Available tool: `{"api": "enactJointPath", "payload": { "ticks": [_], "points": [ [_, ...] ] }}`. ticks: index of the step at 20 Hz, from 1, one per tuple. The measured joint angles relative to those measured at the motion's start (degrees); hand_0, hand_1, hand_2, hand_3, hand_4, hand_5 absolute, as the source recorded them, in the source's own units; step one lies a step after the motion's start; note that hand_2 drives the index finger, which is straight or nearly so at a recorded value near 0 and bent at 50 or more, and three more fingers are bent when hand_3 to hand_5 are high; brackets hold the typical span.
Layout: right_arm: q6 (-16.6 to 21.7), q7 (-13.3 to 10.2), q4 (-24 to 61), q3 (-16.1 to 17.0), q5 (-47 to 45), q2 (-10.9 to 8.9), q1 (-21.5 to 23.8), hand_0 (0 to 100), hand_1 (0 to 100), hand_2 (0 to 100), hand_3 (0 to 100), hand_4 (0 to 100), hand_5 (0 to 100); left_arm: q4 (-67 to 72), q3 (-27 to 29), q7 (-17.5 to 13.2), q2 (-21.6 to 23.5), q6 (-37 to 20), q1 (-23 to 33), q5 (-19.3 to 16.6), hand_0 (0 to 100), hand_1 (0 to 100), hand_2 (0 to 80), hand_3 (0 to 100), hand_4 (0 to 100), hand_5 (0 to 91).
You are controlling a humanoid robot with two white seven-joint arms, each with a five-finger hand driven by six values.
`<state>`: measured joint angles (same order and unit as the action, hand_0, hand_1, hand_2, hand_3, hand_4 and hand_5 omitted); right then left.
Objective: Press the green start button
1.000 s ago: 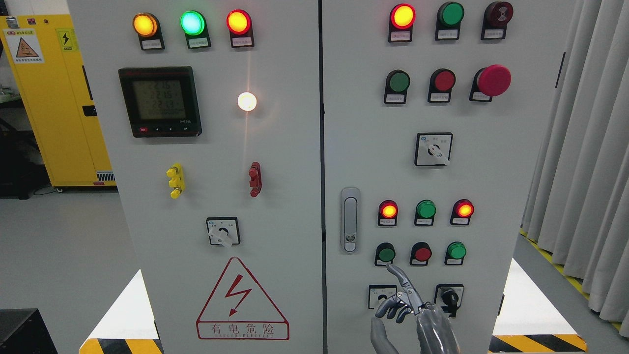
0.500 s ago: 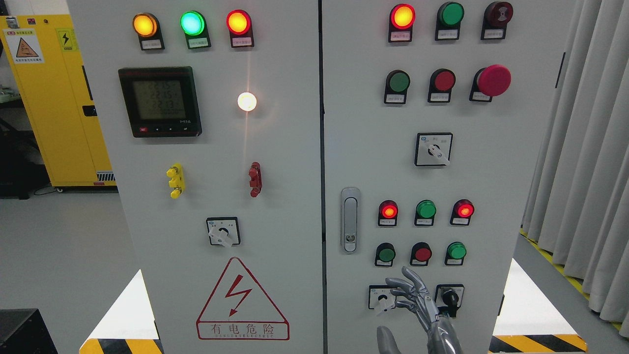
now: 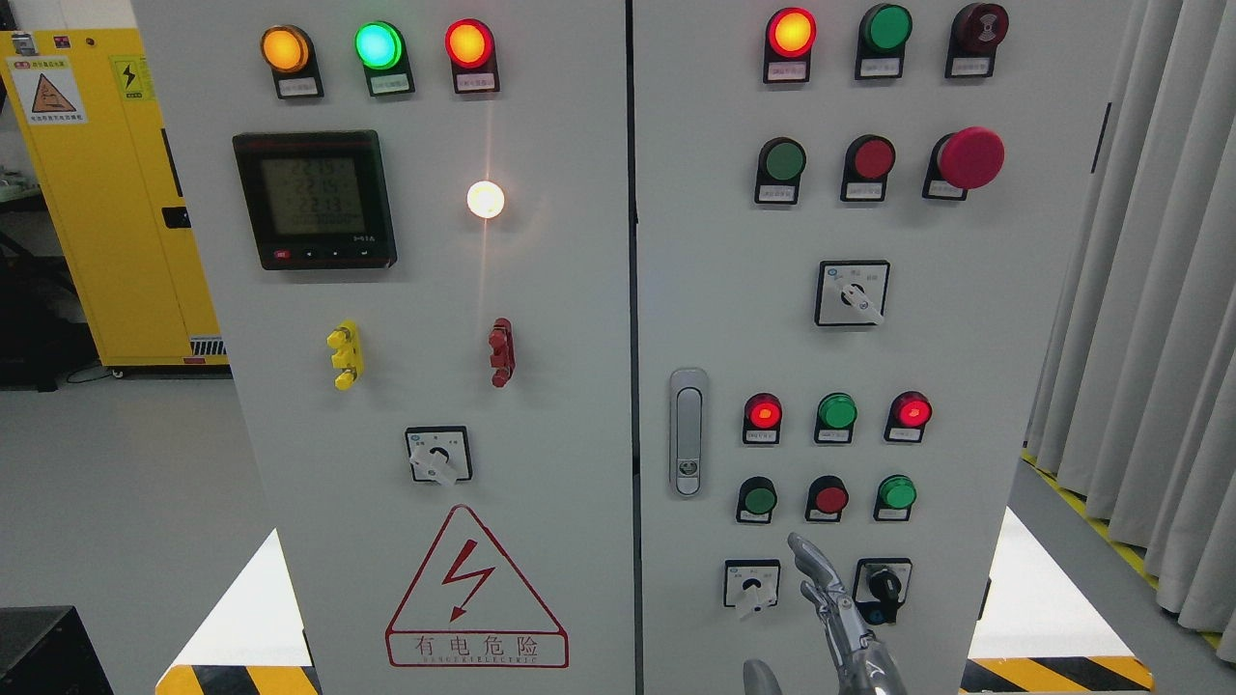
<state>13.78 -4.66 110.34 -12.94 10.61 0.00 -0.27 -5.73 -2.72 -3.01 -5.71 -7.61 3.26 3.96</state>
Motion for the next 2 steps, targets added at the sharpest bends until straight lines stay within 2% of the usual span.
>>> {"api": "enactJointPath", "payload": {
  "ticks": [2],
  "points": [
    [0.0, 0.0, 0.1, 0.0, -0.1, 0.0, 0.1, 39, 56, 0, 12, 13, 9, 0.0, 0.0, 0.0, 0.0, 0.0, 0.0, 0.0, 12, 56, 0.0, 0, 0, 0.0]
  ]
}}
